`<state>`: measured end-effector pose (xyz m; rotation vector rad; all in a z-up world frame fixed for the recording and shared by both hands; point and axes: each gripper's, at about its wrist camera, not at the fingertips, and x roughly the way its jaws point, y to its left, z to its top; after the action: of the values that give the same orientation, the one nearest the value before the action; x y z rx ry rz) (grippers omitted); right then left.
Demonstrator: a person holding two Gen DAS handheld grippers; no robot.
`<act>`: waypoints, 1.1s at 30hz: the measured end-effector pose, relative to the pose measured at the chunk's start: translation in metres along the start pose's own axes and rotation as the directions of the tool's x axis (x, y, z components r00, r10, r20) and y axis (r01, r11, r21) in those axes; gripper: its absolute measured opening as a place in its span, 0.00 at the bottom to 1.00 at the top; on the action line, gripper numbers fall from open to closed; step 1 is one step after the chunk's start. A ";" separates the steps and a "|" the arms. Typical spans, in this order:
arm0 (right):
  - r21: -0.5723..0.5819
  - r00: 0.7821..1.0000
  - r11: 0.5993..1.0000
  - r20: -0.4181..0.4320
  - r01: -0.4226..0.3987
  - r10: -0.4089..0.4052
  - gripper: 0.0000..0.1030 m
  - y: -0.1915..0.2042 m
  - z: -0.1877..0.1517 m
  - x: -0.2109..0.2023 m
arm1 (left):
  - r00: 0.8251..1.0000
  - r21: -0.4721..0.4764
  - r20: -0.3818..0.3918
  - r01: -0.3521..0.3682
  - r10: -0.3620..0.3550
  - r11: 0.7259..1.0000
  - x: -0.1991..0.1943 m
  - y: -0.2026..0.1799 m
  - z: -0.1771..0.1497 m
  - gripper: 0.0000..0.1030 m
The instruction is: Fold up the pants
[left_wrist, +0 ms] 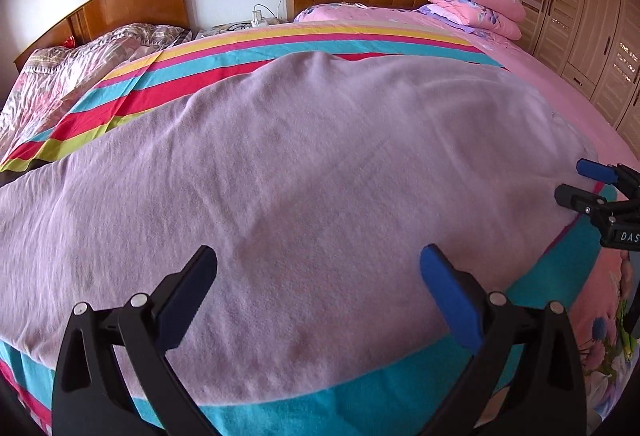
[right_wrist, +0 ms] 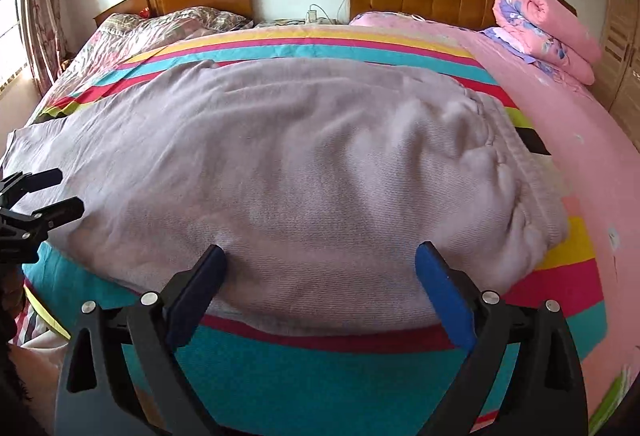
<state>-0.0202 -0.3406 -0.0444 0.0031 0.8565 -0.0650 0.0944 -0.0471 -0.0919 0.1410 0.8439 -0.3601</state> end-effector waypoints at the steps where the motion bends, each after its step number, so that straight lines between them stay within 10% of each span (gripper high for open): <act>1: -0.003 1.000 1.000 0.012 -0.011 0.011 0.90 0.006 0.002 -0.004 | 1.000 -0.009 0.008 -0.005 0.005 1.000 -0.005 0.004 -0.003 0.98; 13: -0.279 0.976 0.939 0.015 -0.203 0.216 0.90 0.142 0.016 0.001 | 0.991 -0.142 0.040 -0.118 0.125 0.983 -0.052 0.068 -0.036 0.99; 33: -0.293 0.977 0.933 -0.050 -0.211 0.205 0.90 0.139 0.001 0.014 | 0.992 -0.127 0.038 -0.113 0.119 0.985 -0.038 0.085 -0.053 0.99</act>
<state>-0.0019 -0.2031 -0.0574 -0.1880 0.8734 0.2647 0.0650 0.0556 -0.1007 0.0650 0.8071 -0.2000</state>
